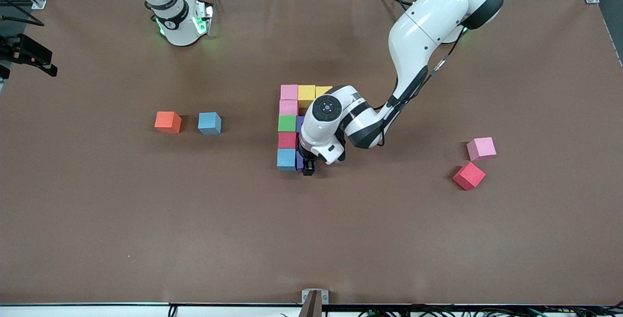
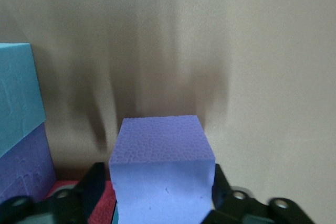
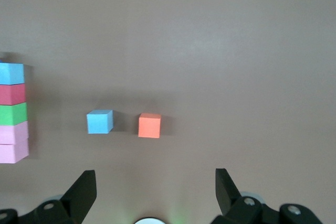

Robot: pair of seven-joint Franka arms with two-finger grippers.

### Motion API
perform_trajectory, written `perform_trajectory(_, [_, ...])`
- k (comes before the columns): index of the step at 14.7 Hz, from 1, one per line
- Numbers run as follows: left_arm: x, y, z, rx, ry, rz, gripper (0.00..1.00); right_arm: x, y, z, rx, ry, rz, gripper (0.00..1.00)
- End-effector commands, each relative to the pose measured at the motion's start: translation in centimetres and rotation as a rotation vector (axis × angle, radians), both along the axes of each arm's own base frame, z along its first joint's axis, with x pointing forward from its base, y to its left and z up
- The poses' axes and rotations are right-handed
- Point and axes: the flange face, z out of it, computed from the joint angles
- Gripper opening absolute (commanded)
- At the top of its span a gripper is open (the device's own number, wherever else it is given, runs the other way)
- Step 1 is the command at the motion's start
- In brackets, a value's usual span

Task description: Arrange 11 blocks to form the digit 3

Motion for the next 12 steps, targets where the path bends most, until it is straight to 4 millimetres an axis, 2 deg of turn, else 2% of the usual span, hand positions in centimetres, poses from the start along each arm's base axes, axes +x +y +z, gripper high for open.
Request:
perform_trajectory(1, [0.5, -0.3, 0.9, -0.022, -0.006, 0.012, 1.00, -1.2, -0.5, 0.0, 0.033, 0.004, -0.032, 1.00])
perform_trajectory(7, [0.5, 0.0, 3.3, 0.010, 0.003, 0.004, 1.00, -1.1, -0.3, 0.2, 0.017, -0.004, -0.014, 1.00])
perform_trajectory(9, [-0.3, -0.2, 4.1, 0.030, 0.022, -0.008, 1.00, -1.1, -0.5, 0.1, -0.006, 0.000, -0.015, 1.00])
perform_trajectory(11, [0.0, 0.8, 5.3, 0.044, 0.047, -0.001, 1.00, -1.0, -0.5, 0.1, -0.010, -0.003, -0.016, 1.00])
perform_trajectory(12, [0.2, 1.4, 6.5, 0.048, 0.061, -0.005, 1.00, -1.0, -0.5, 0.1, -0.010, -0.004, -0.016, 1.00])
